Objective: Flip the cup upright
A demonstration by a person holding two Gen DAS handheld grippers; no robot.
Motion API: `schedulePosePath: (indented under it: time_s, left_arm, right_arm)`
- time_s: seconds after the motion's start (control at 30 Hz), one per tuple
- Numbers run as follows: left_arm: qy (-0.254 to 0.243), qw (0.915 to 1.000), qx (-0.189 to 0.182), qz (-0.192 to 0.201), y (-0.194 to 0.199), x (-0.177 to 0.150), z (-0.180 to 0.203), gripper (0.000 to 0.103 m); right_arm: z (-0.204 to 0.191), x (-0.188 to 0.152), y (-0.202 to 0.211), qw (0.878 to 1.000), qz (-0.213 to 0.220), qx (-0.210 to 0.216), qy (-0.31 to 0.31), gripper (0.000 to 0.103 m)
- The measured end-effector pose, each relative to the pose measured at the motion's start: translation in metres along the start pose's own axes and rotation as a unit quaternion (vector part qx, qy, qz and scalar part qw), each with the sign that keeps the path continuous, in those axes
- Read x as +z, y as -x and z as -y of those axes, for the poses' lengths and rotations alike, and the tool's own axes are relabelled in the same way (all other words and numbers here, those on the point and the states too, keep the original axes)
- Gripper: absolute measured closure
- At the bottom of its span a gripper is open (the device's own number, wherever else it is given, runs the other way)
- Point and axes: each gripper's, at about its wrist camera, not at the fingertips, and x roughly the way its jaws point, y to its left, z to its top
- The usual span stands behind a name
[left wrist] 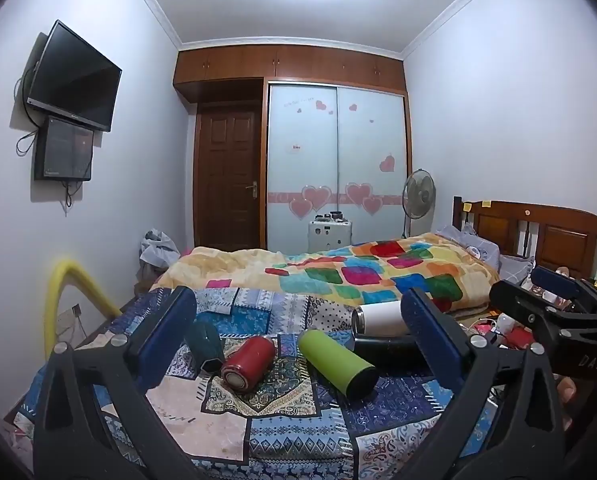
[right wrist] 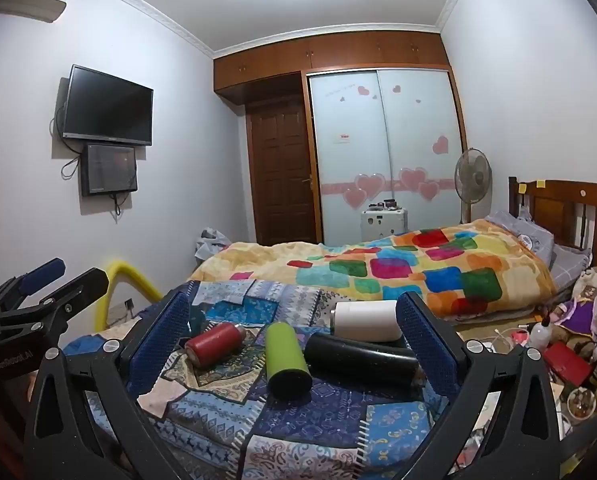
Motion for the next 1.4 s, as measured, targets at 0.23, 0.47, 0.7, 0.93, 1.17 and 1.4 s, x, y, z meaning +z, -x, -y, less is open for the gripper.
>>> schedulePosePath:
  time_s: [0.23,0.47,0.7,0.93,1.17,1.4]
  left_arm:
    - [0.0,1.0,-0.003,-0.001,-0.004,0.007,-0.002,0.0]
    - [-0.001,1.0,-0.004,0.005,0.006,0.01,-0.001,0.0]
    - [0.0,1.0,-0.004,0.005,0.004,0.008,-0.002,0.0]
    - [0.0,1.0,-0.003,0.006,0.006,0.007,-0.002,0.0]
    - [0.001,1.0,-0.003,0.006,0.007,0.006,-0.001,0.0]
    - [0.002,1.0,-0.001,0.006,0.007,0.005,-0.001,0.0]
  right_arm:
    - [-0.001,0.0,0.001,1.0,-0.001,0.0,-0.002,0.0]
    - [-0.002,0.001,0.003,1.0,0.0,0.001,-0.001,0.0]
    - [-0.002,0.002,0.004,1.0,0.0,0.001,-0.001,0.0]
    - [-0.007,0.001,0.003,1.0,0.0,0.002,-0.001,0.0]
    - [-0.009,0.004,0.004,1.0,0.001,0.005,0.001,0.0]
    - [-0.014,0.004,0.004,1.0,0.003,0.009,0.004,0.0]
